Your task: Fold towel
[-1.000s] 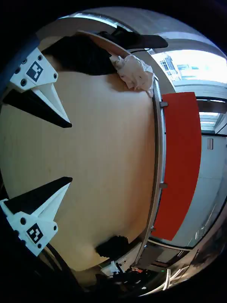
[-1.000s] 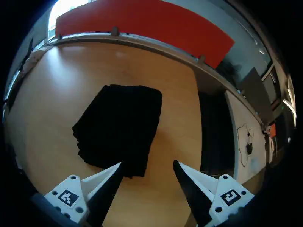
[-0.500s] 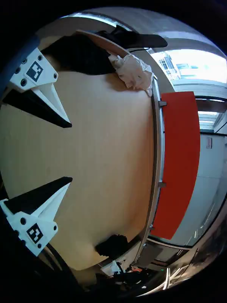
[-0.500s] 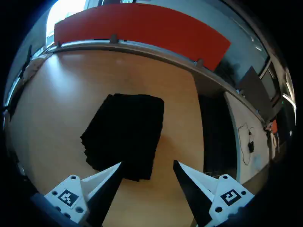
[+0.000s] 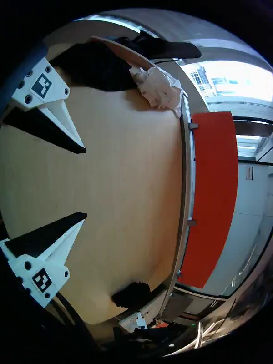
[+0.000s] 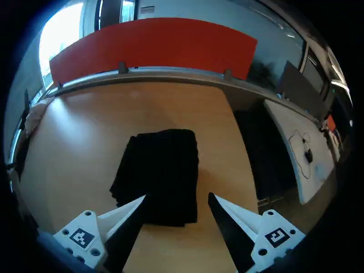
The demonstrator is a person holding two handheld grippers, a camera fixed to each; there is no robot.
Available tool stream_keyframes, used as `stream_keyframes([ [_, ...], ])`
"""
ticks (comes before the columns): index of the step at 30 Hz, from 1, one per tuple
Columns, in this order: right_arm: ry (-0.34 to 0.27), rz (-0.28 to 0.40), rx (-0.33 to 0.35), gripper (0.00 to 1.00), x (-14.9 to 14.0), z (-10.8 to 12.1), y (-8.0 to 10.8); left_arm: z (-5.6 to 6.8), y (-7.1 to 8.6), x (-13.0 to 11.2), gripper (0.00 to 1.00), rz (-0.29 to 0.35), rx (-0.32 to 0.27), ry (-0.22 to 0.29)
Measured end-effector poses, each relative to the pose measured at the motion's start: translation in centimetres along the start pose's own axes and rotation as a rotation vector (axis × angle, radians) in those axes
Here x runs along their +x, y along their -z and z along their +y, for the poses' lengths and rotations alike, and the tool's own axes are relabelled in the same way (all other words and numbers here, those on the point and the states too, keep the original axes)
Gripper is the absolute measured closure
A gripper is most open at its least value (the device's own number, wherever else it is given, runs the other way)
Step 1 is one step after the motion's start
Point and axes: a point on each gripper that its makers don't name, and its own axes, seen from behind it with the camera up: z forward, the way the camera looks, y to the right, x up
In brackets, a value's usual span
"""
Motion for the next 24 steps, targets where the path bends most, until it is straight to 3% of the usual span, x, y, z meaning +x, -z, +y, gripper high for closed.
stream_keyframes([
  [9, -0.024, 0.044, -0.026, 0.04, 0.7, -0.2, 0.7, -0.5, 0.0, 0.9, 0.04, 0.022, 0.012, 0.003],
  [18, -0.070, 0.193, -0.058, 0.04, 4.0, -1.0, 2.2, -1.4, 0.2, 3.5, 0.04, 0.086, 0.037, -0.013],
  [24, -0.097, 0.286, -0.079, 0.04, 5.5, -1.5, 3.2, -1.5, 0.2, 4.9, 0.04, 0.115, 0.044, 0.004],
])
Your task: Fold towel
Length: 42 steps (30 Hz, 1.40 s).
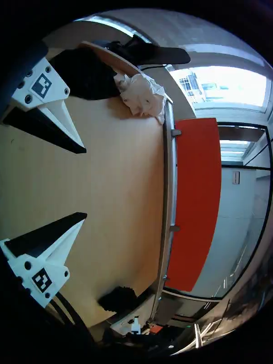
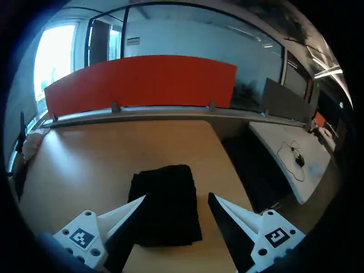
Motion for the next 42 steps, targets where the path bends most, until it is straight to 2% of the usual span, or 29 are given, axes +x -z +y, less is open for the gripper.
stream_keyframes([
  [6, -0.007, 0.101, -0.017, 0.04, 1.6, -0.6, 1.0, -0.1, -0.2, 1.1, 0.04, 0.022, 0.005, 0.014],
  [18, -0.022, 0.204, -0.023, 0.04, 3.5, -1.4, 2.1, -0.2, -0.6, 3.0, 0.04, 0.067, 0.016, 0.005],
  [21, -0.026, 0.245, -0.028, 0.04, 4.5, -1.6, 2.6, -0.6, -0.6, 4.0, 0.04, 0.094, 0.033, 0.005],
  [27, -0.026, 0.331, -0.039, 0.04, 6.5, -2.0, 3.9, -0.7, -0.7, 6.4, 0.04, 0.163, 0.034, 0.011],
  [33, -0.036, 0.413, -0.023, 0.04, 8.3, -3.2, 5.5, -1.2, -0.5, 8.9, 0.04, 0.240, 0.048, 0.016],
  [42, -0.039, 0.462, 0.000, 0.03, 9.7, -4.7, 6.5, -2.1, -0.7, 11.4, 0.04, 0.314, 0.066, 0.031],
])
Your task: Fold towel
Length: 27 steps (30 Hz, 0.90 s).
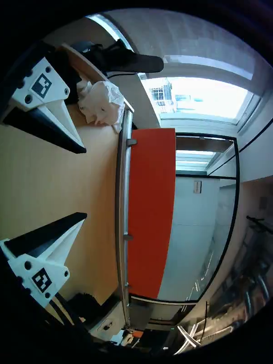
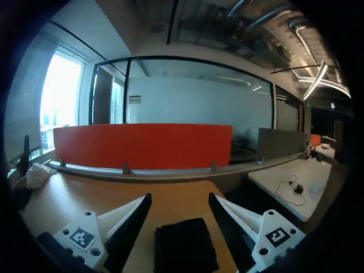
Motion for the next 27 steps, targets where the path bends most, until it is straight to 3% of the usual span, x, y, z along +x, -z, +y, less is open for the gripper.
stream_keyframes([
  [6, 0.006, 0.013, 0.023, 0.03, 1.1, -1.7, 0.0, -0.5, -0.5, 1.2, 0.04, 0.029, 0.009, 0.006],
  [27, -0.017, 0.098, 0.124, 0.03, 5.4, -12.6, -0.2, -1.2, -2.0, 5.0, 0.04, 0.119, 0.003, 0.033],
])
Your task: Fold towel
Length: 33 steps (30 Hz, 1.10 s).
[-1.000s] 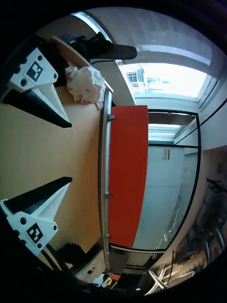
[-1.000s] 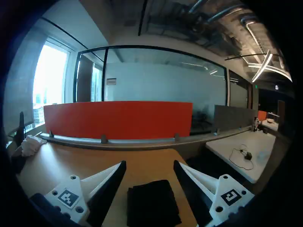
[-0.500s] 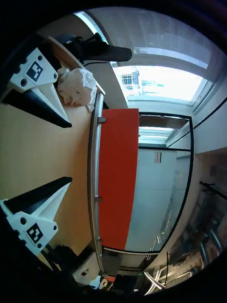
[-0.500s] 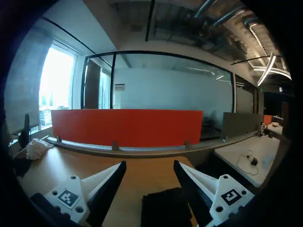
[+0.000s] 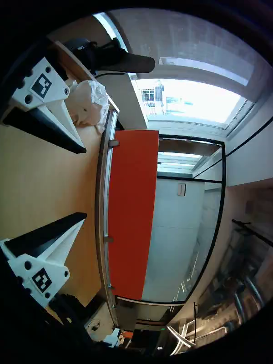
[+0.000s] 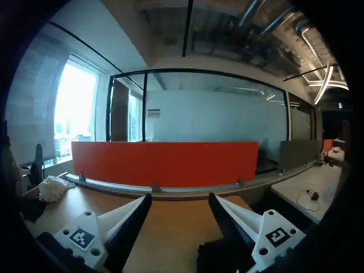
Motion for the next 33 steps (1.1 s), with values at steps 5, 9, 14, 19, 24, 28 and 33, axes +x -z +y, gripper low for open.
stream_keyframes([
  [5, -0.011, 0.006, 0.013, 0.03, 0.4, -2.0, -0.3, -0.4, -0.2, 0.4, 0.04, 0.012, 0.002, 0.015],
  [9, -0.020, 0.005, 0.024, 0.03, 0.6, -3.6, -0.5, -0.7, -0.2, 0.9, 0.04, 0.022, 0.003, 0.013],
  [14, -0.022, 0.006, 0.046, 0.03, 0.7, -5.6, -0.8, -0.9, -0.2, 0.9, 0.04, 0.026, 0.003, 0.007],
  [19, -0.026, 0.007, 0.048, 0.03, 0.7, -6.3, -1.0, -1.2, -0.1, 1.0, 0.04, 0.035, 0.006, 0.011],
  [24, -0.022, 0.002, 0.048, 0.03, 0.7, -6.7, -0.9, -1.4, -0.1, 1.4, 0.04, 0.058, 0.008, 0.009],
  [28, -0.027, 0.001, 0.045, 0.03, 0.9, -7.1, -0.6, -1.2, -0.1, 1.6, 0.04, 0.075, 0.006, 0.007],
  [33, -0.028, 0.001, 0.046, 0.03, 1.5, -7.5, -0.3, -0.9, 0.0, 1.8, 0.04, 0.102, 0.001, -0.002],
])
